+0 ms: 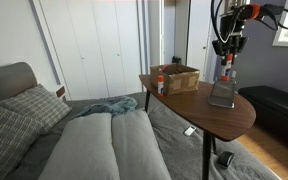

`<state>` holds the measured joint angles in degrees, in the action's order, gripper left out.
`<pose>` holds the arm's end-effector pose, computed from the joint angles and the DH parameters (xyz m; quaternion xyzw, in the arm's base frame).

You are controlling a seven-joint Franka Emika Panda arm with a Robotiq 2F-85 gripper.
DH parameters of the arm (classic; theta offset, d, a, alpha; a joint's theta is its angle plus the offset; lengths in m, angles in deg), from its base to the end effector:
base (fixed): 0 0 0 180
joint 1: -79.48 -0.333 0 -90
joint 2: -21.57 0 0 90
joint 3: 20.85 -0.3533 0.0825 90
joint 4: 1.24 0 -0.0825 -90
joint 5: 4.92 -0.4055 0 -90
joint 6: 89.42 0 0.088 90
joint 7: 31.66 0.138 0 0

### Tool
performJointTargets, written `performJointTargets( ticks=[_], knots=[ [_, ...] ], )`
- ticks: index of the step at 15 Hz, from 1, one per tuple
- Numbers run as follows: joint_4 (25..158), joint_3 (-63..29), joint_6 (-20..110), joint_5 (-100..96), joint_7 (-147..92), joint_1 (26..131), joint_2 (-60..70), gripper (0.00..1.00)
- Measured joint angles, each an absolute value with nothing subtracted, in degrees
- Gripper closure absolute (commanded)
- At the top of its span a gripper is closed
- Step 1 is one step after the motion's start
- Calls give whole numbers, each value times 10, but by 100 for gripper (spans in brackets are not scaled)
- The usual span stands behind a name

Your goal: Remove the paper glue stick from the desktop pen and pencil basket facing up bottom, flip the desktop pen and pencil basket to make it stand upright and move the paper glue stick inside the desktop pen and pencil basket

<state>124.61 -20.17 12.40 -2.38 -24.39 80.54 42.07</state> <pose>0.4454 -0.0192 0.5220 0.9967 -0.0729 -0.0298 0.0209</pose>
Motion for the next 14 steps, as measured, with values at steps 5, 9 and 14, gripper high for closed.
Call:
performJointTargets(
  ticks=[5, 9, 14],
  knots=[
    [1242, -219, 116, -43, -246, 784, 426, 92],
    [1242, -250, 121, -60, -248, 749, 425, 92],
    [1246, -291, 169, -60, -238, 731, 395, 92]
  ],
)
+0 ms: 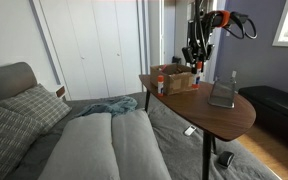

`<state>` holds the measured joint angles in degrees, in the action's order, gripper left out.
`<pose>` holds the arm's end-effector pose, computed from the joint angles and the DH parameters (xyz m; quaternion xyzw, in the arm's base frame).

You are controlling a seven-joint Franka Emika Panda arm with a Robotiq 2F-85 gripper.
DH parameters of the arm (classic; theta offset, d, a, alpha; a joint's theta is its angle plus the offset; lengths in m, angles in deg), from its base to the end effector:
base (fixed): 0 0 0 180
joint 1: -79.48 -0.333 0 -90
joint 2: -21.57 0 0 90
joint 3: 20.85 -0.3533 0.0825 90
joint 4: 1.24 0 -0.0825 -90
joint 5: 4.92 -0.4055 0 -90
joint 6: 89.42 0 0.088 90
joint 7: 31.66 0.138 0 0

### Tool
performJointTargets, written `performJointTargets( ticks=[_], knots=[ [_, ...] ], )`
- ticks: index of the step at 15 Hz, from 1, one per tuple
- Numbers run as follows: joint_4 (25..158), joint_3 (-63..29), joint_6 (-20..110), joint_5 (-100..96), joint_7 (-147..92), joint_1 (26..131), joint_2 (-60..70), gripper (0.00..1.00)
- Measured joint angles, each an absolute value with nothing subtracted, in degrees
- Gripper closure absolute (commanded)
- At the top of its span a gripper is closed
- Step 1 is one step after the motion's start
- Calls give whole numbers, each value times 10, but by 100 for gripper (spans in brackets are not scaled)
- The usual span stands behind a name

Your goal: Remove the paper glue stick from the desktop pen and pencil basket facing up bottom, flip the desktop pen and pencil basket to make it stand upright and move the paper glue stick inside the desktop pen and pencil basket

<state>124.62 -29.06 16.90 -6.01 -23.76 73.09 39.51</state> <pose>0.4489 0.1236 0.5062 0.9985 0.0518 -0.0126 0.0156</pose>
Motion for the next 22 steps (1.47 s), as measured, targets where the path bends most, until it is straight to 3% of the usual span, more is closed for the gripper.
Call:
performJointTargets(
  ticks=[13, 14, 15, 21, 22],
  knots=[
    [1247, -300, 274, -58, -275, 723, 279, 92],
    [1247, -299, 282, -58, -276, 723, 274, 44],
    [1247, -298, 289, -58, -276, 724, 271, 43],
    [1240, -287, 309, -42, -275, 729, 288, 4],
    [1238, -285, 307, -35, -273, 731, 302, 1]
  ],
)
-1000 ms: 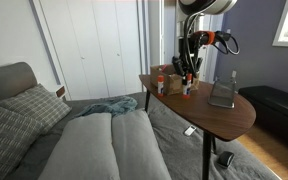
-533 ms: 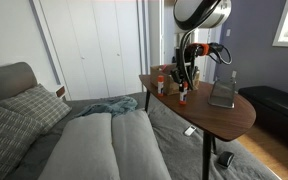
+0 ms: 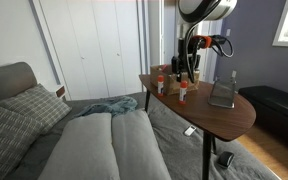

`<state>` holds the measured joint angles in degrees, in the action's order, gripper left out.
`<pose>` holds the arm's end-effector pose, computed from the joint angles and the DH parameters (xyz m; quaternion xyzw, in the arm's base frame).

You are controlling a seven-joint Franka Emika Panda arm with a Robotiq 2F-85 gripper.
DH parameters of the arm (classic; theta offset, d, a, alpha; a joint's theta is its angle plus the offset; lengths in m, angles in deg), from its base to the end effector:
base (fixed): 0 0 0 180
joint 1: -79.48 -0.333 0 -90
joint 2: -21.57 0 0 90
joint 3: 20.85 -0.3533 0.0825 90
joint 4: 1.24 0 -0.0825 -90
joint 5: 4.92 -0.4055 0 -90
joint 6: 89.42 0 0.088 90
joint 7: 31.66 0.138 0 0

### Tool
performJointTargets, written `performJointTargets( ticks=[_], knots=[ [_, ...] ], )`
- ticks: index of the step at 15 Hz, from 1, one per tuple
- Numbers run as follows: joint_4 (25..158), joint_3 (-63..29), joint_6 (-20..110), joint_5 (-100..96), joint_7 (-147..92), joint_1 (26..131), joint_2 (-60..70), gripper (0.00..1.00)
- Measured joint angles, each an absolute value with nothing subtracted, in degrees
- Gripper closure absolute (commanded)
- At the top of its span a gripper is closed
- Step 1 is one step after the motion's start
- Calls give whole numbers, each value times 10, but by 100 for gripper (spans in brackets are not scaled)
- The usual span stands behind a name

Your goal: Remove the paper glue stick from the desktop pen and pencil basket facing up bottom, flip the desktop pen and pencil basket to make it stand upright and move the paper glue stick inside the desktop pen and pencil basket

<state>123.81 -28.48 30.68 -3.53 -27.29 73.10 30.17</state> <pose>0.5097 0.1270 0.4551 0.9953 0.0893 0.0340 0.0154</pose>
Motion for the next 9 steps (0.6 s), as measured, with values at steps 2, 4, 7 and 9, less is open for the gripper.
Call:
performJointTargets(
  ticks=[2, 4, 7, 9],
  knots=[
    [1233, -281, 282, -18, -261, 738, 343, 0],
    [1228, -277, 227, 0, -234, 752, 390, 0],
    [1214, -266, 111, 0, -199, 777, 438, 0],
    [1201, -256, 48, 0, -181, 794, 446, 0]
  ],
)
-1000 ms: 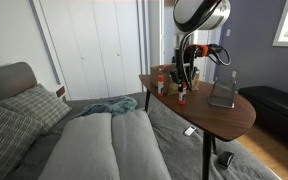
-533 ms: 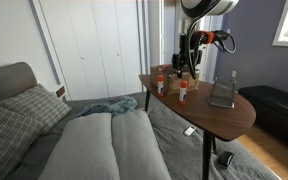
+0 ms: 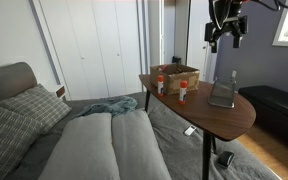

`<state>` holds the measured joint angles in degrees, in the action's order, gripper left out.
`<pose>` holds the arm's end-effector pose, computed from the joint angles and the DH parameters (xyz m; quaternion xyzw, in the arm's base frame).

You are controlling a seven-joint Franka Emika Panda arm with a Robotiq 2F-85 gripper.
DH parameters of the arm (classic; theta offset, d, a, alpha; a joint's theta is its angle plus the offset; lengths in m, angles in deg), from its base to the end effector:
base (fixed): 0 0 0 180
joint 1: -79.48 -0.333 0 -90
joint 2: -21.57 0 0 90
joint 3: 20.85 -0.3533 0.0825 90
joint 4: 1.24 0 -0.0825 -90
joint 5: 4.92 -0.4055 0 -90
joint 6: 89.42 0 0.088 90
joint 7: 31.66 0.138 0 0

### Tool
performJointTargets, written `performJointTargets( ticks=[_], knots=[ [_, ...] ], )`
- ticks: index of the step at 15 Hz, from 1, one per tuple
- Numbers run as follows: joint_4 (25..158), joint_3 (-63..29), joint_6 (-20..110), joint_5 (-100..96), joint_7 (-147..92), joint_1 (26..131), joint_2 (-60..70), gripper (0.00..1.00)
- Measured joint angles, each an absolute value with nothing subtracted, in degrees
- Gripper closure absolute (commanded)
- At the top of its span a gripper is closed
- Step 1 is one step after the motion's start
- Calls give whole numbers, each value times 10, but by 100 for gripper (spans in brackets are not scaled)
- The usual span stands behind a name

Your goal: Remove the paper glue stick from the desktop pen and pencil basket facing up bottom, flip the desktop pen and pencil basket to make it stand upright and move the paper glue stick inside the desktop pen and pencil basket

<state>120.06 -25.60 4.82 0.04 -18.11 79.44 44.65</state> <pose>0.4281 0.0294 0.5705 0.9948 -0.0753 -0.0257 0.0640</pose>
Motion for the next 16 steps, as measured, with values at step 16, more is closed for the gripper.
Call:
performJointTargets(
  ticks=[16],
  knots=[
    [1175, -160, 46, -125, -153, 847, 306, 0]
  ],
)
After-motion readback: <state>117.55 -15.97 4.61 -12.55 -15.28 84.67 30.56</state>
